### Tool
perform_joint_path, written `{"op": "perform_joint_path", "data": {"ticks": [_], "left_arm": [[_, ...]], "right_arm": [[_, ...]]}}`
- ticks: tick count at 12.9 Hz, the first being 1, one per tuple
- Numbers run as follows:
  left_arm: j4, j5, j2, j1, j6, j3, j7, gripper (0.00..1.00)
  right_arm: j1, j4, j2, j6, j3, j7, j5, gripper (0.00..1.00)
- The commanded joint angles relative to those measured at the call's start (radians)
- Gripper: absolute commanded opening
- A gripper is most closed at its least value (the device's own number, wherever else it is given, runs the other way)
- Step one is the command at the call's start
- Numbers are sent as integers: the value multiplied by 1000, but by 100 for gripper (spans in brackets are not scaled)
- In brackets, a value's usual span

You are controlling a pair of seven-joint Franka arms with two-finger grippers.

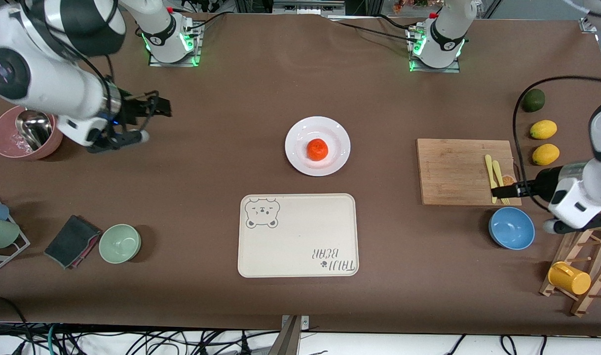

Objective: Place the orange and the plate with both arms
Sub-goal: 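Open the left gripper and withdraw it while the right gripper reaches out, then move the right gripper to the plate rim and grasp it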

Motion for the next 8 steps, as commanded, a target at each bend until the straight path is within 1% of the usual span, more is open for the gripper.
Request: {"op": "perform_joint_path", "data": {"ticks": [1,2,3,4,5,6,7,8], "left_arm": [[-36,20,-63,4,-20,-6,16,100],[-50,20,-88,7,-20,-5,17,100],[-52,20,-95,15,-15,-6,17,100],[-76,18,-123,13,-8,-2,19,100],[-109,18,-164,-10,11,26,19,100],[-164,14,-221,-66,46,87,19,100],[-226,9,-276,-101,72,131,20,100],[-260,11,-315,-117,78,139,42,100]], "right_arm": [[-5,-4,94,54,-6,6,114,100],[-5,-22,123,98,-6,6,207,100],[-6,-27,161,115,-6,3,325,100],[0,-27,183,141,-6,1,424,100],[32,-32,208,187,-6,1,479,100],[41,-51,228,232,-6,-13,507,100],[44,-70,249,281,10,-25,579,100],[49,-85,264,343,47,-51,683,100]]}}
